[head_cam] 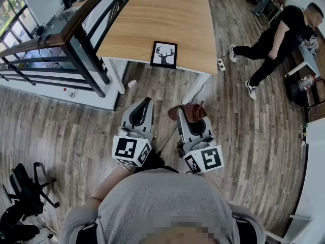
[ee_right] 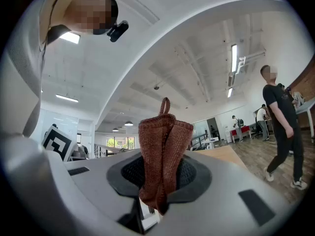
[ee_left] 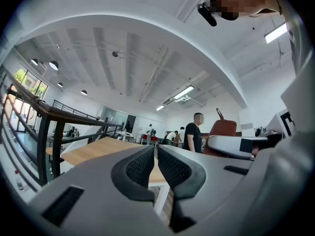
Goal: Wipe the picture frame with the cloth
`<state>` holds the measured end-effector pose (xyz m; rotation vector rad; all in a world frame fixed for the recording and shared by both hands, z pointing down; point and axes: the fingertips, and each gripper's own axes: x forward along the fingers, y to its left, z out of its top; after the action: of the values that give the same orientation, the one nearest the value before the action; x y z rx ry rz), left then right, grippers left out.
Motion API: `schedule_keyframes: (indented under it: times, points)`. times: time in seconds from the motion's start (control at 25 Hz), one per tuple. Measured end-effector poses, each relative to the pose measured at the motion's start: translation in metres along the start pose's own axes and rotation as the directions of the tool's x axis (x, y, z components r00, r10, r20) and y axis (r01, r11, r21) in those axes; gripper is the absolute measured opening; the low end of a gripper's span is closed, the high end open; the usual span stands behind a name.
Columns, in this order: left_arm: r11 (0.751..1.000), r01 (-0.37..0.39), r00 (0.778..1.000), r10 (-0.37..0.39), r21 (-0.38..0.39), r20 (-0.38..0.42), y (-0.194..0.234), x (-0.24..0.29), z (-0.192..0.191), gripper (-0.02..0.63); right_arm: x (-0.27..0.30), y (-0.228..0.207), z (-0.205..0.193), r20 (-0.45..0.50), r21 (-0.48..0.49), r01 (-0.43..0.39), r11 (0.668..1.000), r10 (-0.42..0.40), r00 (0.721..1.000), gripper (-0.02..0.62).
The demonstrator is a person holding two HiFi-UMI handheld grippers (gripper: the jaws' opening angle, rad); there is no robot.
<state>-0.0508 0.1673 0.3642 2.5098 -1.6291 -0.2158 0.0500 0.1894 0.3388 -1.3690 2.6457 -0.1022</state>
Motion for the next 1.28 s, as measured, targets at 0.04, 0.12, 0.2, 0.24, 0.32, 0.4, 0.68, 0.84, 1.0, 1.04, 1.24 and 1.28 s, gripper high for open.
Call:
schedule_keyframes:
  times: [0.04, 0.12, 0.2, 0.24, 0.32, 0.4, 0.68, 0.84, 1.0, 1.04, 1.24, 1.28]
  points:
    - [1.000, 0.001, 1.000, -0.001, 0.006, 0.003, 0.002, 0.002, 0.001, 0.011, 0.002, -0.001, -0.001, 0.002, 0.002, 0.000, 1.000, 0.000, 1.000, 0.097]
    - [1.000, 0.000, 1.000, 0.000, 0.012, 0.009, 0.008, 0.009, 0.001, 0.011, 0.009, -0.004, -0.003, 0.007, 0.001, -0.001, 1.000, 0.001, 1.000, 0.097]
    - [1.000, -0.004, 1.000, 0.004, 0.004, 0.013, 0.018, 0.019, -0.001, 0.011, 0.019, -0.009, -0.007, 0.007, -0.003, -0.001, 1.000, 0.001, 1.000, 0.097]
    - [1.000, -0.006, 1.000, 0.006, -0.003, 0.013, 0.023, 0.026, -0.002, 0.011, 0.026, -0.013, -0.009, 0.003, -0.004, 0.001, 1.000, -0.001, 1.000, 0.097]
    - [1.000, -0.006, 1.000, 0.006, -0.013, 0.011, 0.036, 0.042, -0.005, 0.011, 0.042, -0.021, -0.013, -0.003, -0.006, 0.006, 1.000, -0.006, 1.000, 0.097]
    - [1.000, 0.001, 1.000, 0.000, -0.013, 0.008, 0.050, 0.063, -0.006, 0.011, 0.064, -0.031, -0.013, 0.007, -0.005, 0.018, 1.000, -0.018, 1.000, 0.097]
    - [0.998, 0.065, 0.998, -0.064, 0.022, -0.010, 0.098, 0.176, 0.005, 0.011, 0.169, -0.093, -0.006, 0.059, -0.020, 0.057, 0.998, -0.056, 0.997, 0.097]
    - [0.994, 0.089, 0.996, -0.089, 0.065, -0.009, 0.128, 0.237, 0.022, 0.012, 0.228, -0.127, -0.005, 0.048, -0.032, 0.075, 0.997, -0.074, 0.996, 0.097]
    - [0.994, 0.090, 0.996, -0.089, 0.054, -0.027, 0.158, 0.281, 0.023, 0.012, 0.270, -0.153, -0.008, 0.036, -0.029, 0.095, 0.995, -0.094, 0.995, 0.097]
    - [0.995, 0.089, 0.995, -0.087, 0.045, -0.043, 0.162, 0.288, 0.019, 0.012, 0.275, -0.158, -0.009, 0.029, -0.023, 0.099, 0.995, -0.098, 0.995, 0.097]
    - [0.993, 0.115, 0.983, -0.112, 0.017, -0.143, 0.160, 0.310, -0.005, 0.030, 0.290, -0.172, -0.017, -0.016, 0.004, 0.074, 0.997, -0.074, 0.997, 0.097]
    - [0.993, 0.121, 0.979, -0.118, 0.007, -0.165, 0.159, 0.315, -0.011, 0.039, 0.294, -0.176, -0.020, -0.026, 0.011, 0.069, 0.998, -0.069, 0.997, 0.097]
